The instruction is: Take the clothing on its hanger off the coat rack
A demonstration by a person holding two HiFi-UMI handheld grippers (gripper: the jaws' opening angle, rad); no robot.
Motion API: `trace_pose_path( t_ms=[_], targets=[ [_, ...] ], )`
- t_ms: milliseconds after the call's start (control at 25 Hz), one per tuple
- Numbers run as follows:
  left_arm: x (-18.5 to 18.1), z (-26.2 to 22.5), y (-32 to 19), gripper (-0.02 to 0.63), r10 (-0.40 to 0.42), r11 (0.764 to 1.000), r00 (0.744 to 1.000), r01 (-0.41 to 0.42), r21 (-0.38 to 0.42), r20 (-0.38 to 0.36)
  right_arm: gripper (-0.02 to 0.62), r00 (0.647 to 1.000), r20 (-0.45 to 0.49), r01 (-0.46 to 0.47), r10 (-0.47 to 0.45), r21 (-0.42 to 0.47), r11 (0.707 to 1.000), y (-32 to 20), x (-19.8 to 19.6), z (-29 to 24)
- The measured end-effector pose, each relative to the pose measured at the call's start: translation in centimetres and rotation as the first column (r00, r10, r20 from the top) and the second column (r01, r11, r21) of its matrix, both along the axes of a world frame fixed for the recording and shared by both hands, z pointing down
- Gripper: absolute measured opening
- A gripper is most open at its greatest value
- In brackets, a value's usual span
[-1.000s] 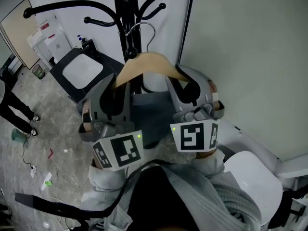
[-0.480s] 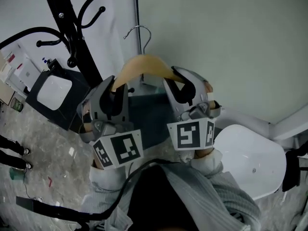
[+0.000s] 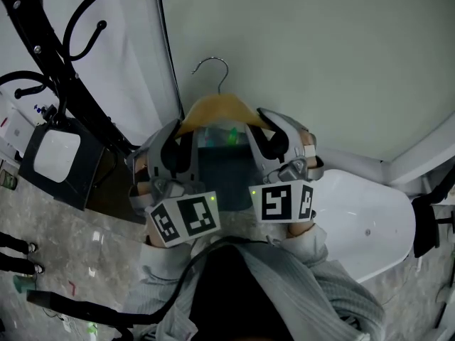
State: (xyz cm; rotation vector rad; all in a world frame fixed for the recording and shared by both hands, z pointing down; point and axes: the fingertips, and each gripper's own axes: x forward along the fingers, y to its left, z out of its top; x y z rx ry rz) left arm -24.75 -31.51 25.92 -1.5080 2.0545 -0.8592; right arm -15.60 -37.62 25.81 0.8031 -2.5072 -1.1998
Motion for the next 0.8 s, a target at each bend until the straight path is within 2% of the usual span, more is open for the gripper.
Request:
trace_pose_path(
  t_ms=[280, 800],
  targets=[
    [0.6, 1.7, -1.2, 0.109, 0.024, 0.999, 1.000, -0.024, -0.024, -0.012, 0.107, 0.999, -0.019, -0.029, 0.029, -0.015, 0.999, -0.9, 0.8, 1.7],
    [0.0, 2.6, -0.6, 0.109, -0.019, 0.998, 1.000, 0.020, -0.064, 0.013, 0.104, 1.000, -0.023, 0.009, -0.010, -0.066, 0.998, -0.8, -0.2, 3.4]
  ],
)
